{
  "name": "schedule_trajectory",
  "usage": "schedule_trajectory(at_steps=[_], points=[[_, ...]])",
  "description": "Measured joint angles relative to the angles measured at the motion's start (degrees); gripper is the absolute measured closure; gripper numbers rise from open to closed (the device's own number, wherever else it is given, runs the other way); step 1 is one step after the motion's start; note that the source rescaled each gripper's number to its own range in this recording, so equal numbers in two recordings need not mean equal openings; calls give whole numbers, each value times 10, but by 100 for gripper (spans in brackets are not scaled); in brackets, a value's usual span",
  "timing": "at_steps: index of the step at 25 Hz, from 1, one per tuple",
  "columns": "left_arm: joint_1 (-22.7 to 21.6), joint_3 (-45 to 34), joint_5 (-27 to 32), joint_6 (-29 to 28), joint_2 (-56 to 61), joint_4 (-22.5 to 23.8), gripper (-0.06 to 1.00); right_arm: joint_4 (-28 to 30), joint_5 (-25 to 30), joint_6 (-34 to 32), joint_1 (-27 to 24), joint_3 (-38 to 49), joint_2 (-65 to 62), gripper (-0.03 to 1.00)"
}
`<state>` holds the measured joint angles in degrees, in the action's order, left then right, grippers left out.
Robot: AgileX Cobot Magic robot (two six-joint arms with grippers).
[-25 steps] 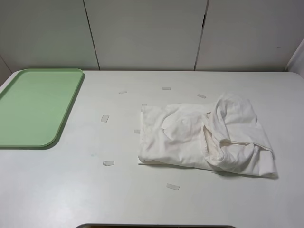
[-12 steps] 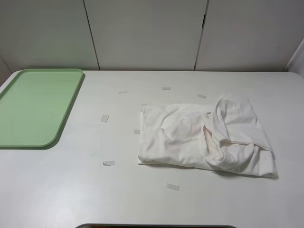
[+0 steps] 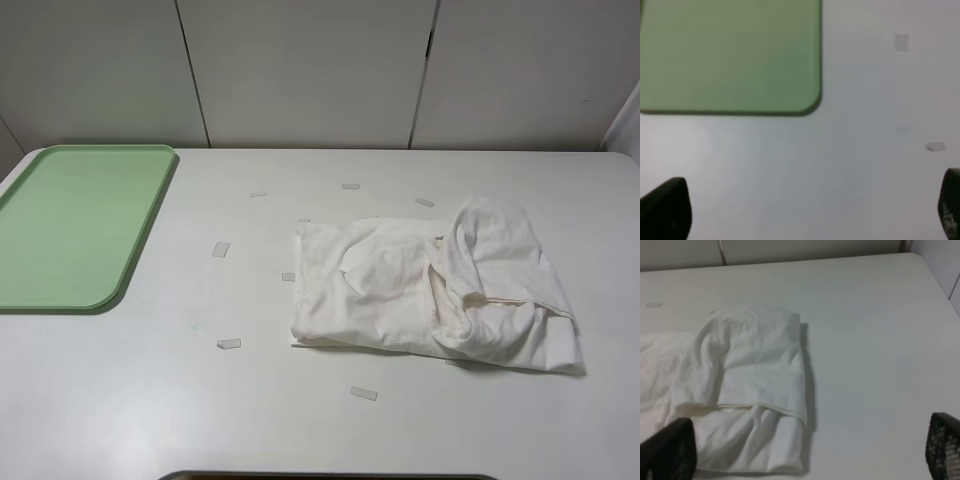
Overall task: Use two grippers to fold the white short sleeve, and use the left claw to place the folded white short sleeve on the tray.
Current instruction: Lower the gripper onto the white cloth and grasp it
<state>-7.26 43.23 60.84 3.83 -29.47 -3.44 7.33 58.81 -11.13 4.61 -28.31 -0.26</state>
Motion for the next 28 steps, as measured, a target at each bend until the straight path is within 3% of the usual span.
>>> schedule_trajectory(at_steps=[8, 13, 14, 18, 24, 28], points=[[64, 36, -80, 7, -177, -17, -5, 0, 0, 0, 0, 0, 0, -3], [137, 36, -190, 7, -316, -60, -5, 0, 0, 0, 0, 0, 0, -3], [170, 36, -234, 7, -366, -75, -5, 0, 0, 0, 0, 0, 0, -3], [222, 36, -303, 0, -435, -94, -5, 0, 0, 0, 0, 0, 0, -3], [333, 36, -435, -50, -582, -167, -5, 0, 0, 0, 0, 0, 0, -3], [377, 37, -491, -72, -647, -192, -5, 0, 0, 0, 0, 0, 0, -3]])
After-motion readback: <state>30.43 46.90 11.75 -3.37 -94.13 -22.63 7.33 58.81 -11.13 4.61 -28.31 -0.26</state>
